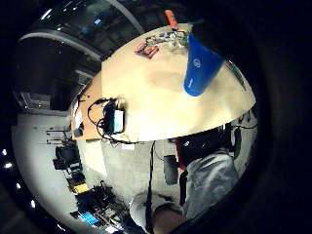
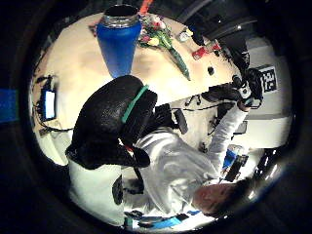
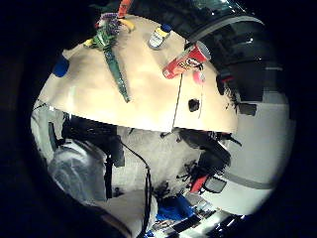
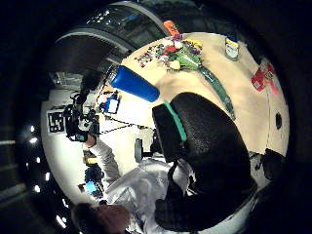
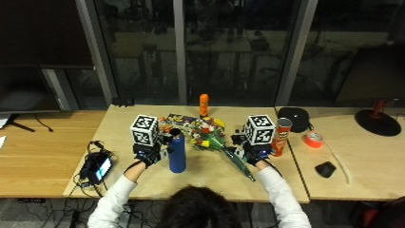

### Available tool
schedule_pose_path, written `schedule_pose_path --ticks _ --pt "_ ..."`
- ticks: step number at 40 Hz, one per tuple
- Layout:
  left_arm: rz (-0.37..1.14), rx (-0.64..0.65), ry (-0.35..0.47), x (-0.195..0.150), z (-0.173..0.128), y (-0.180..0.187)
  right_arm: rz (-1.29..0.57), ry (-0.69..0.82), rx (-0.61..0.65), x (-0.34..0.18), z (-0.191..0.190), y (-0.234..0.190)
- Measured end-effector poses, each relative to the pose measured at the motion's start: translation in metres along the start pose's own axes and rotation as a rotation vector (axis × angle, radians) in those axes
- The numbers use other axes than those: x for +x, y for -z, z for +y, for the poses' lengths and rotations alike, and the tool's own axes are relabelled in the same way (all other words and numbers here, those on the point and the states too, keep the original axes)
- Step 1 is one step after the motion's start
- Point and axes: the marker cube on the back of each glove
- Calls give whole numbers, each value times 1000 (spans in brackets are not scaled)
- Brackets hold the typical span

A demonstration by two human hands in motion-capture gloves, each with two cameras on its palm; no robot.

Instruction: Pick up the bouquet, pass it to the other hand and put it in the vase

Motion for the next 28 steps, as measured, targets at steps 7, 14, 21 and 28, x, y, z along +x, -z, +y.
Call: schedule_pose_path --ticks 7,14,21,28 --pt "9 -5 8 -6 5 -1 -2 0 -18 -5 -1 8" --pt "18 0 1 -8 10 3 -70 16 -50 -9 -3 17" --pt "32 30 -24 -2 19 2 -89 -115 25 7 -22 30" --pt "26 8 -80 14 30 0 -67 -297 97 45 -60 11"
